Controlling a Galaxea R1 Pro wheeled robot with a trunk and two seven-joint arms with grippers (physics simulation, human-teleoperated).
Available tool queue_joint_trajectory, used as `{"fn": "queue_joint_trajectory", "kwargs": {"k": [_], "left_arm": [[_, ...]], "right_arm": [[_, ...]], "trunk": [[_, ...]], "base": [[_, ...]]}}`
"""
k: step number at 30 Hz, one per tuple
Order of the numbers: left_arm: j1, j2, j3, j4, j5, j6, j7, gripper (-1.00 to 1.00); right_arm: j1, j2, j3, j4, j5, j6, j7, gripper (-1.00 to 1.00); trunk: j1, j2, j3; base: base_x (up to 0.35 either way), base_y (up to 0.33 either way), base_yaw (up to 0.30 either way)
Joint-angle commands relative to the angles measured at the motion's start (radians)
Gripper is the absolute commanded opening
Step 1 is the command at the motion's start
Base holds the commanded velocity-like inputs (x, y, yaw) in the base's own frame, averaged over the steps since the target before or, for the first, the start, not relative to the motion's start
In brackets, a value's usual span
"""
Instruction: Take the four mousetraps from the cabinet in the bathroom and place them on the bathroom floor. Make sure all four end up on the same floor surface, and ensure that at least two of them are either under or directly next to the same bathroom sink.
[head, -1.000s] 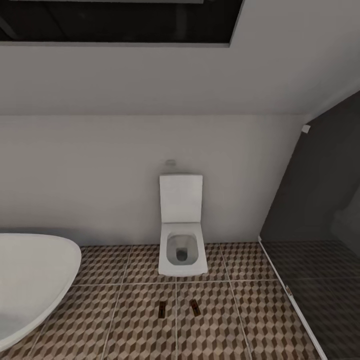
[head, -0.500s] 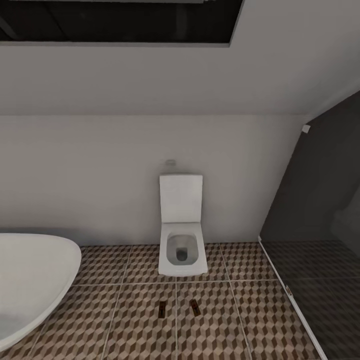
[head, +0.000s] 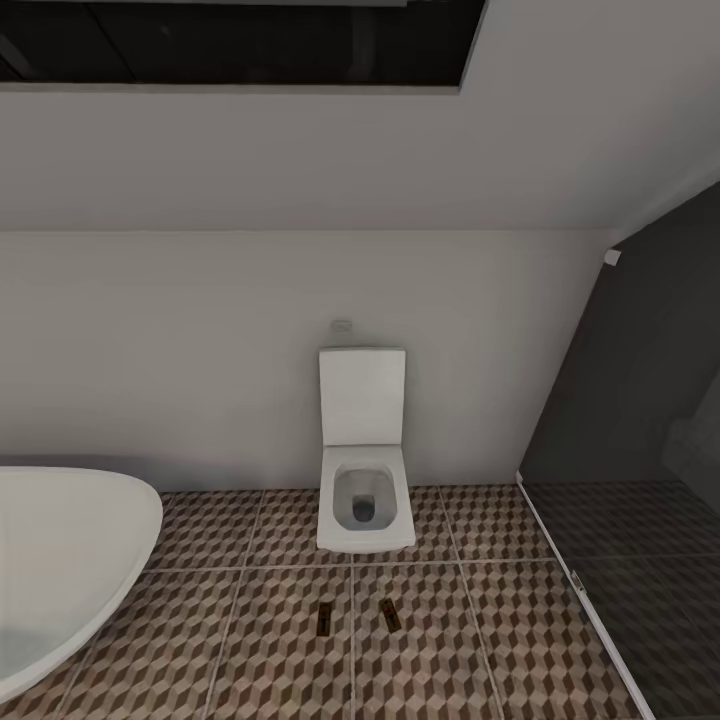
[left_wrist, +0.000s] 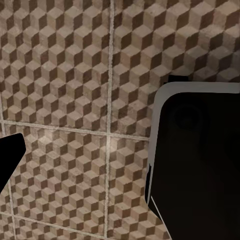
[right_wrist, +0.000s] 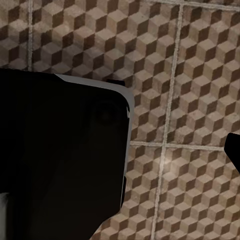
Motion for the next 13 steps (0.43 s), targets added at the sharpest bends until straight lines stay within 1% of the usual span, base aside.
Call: {"fn": "queue_joint_trajectory", "kwargs": {"k": [1, 13], "left_arm": [[-0.001, -0.001, -0.008, 0.003, 0.007, -0.005, 0.000, 1.00], [-0.001, -0.001, -0.008, 0.003, 0.007, -0.005, 0.000, 1.00]], "right_arm": [[-0.001, 0.000, 0.009, 0.000, -0.007, -0.003, -0.003, 1.00], [-0.001, 0.000, 0.009, 0.000, -0.007, -0.002, -0.003, 1.00]], "trunk": [[0.001, -0.002, -0.002], [0.001, -0.002, -0.002]], "base": [[0.000, 0.000, 0.000], [0.000, 0.000, 0.000]]}}
